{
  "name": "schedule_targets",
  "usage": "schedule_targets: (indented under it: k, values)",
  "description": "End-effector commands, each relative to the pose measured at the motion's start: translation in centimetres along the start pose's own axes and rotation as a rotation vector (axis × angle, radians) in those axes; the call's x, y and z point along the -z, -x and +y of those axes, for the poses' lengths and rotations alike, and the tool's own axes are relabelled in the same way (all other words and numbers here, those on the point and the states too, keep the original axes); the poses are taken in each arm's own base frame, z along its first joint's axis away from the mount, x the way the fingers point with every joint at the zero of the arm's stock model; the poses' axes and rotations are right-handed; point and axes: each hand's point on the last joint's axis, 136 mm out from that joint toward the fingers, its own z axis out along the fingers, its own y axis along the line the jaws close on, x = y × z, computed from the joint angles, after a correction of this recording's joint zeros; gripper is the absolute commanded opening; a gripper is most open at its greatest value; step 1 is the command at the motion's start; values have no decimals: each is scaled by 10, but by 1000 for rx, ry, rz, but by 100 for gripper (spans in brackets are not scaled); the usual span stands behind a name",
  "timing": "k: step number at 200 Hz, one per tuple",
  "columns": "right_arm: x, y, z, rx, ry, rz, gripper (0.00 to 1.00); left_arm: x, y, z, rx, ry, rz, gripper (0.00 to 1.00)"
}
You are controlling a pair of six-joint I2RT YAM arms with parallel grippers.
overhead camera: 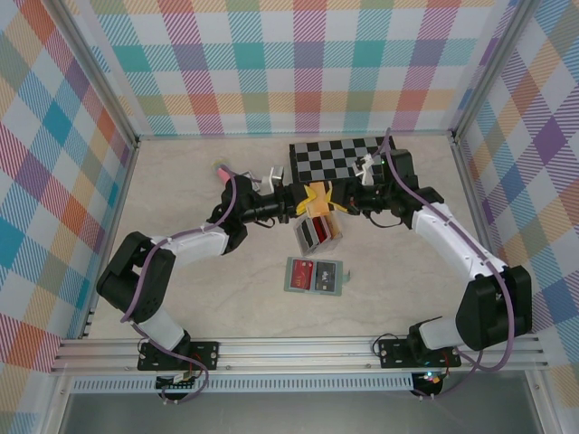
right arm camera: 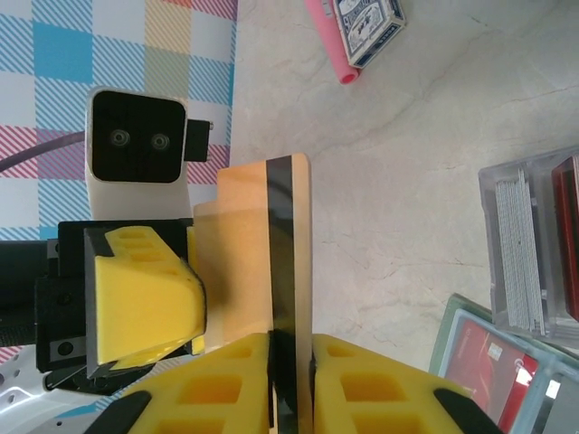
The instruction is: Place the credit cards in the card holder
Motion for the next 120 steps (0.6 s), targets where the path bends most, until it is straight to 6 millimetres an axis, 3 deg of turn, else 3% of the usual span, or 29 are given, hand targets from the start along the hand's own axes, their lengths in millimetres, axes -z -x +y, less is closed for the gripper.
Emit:
schedule_targets:
  k: [1, 58, 76, 120]
  values:
    - [9, 3, -31, -52, -141, -64, 13, 5, 0, -34, -95, -106, -9, 19]
    - [17, 9, -37, -32, -195, -100, 5, 11, 10, 0, -22, -1, -93, 4]
    - [16, 10, -41, -2, -221, -84, 6, 15, 15, 29, 58, 108, -130, 0]
    - [2, 4, -86, 180, -515, 14, 7, 29, 16, 85, 193, 319, -190, 0]
